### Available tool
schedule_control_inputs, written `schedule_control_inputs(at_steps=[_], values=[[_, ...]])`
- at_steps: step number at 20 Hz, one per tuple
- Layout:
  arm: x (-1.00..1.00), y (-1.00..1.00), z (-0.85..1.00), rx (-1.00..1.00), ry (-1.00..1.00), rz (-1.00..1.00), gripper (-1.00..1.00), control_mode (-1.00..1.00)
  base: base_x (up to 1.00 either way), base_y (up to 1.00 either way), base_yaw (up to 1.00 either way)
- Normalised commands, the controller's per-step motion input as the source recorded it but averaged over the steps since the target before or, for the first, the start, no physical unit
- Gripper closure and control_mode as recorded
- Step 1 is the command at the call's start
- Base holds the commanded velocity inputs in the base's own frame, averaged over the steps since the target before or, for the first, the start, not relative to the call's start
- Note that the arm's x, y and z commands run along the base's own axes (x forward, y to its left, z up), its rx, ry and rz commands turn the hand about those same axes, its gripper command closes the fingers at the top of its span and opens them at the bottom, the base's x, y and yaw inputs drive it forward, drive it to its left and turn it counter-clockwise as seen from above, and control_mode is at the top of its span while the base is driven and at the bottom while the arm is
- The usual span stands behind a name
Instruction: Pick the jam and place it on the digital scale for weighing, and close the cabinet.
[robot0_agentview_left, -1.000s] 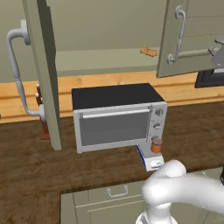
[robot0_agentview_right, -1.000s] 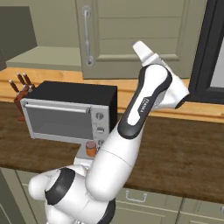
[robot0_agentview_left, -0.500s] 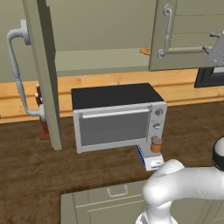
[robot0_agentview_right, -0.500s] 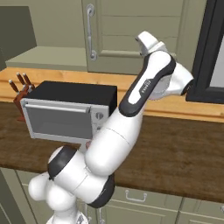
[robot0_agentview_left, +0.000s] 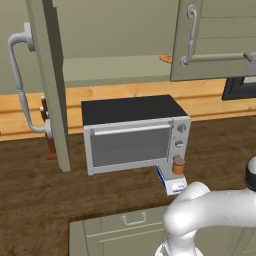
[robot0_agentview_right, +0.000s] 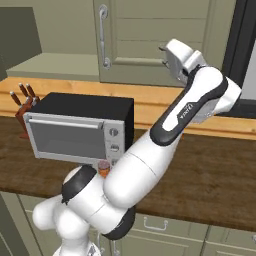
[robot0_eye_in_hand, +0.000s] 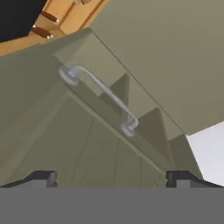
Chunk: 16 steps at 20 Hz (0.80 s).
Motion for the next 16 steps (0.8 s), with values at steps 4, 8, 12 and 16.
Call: schedule_control_inputs(at_steps=[4, 8, 12, 16], values=[[-0.84, 0.94, -0.84, -0.15, -0.83, 0.00, -1.00, -1.00, 0.00, 0.00, 0.00], [-0.56, 0.99, -0.51, -0.03, -0.67, 0.00, -1.00, -1.00, 0.00, 0.00, 0.00], [-0.18, 1.00, -0.01, 0.00, -0.52, 0.00, -1.00, -1.00, 0.00, 0.00, 0.00], [-0.01, 1.00, -0.17, 0.05, -0.32, 0.00, -1.00, -1.00, 0.00, 0.00, 0.00]])
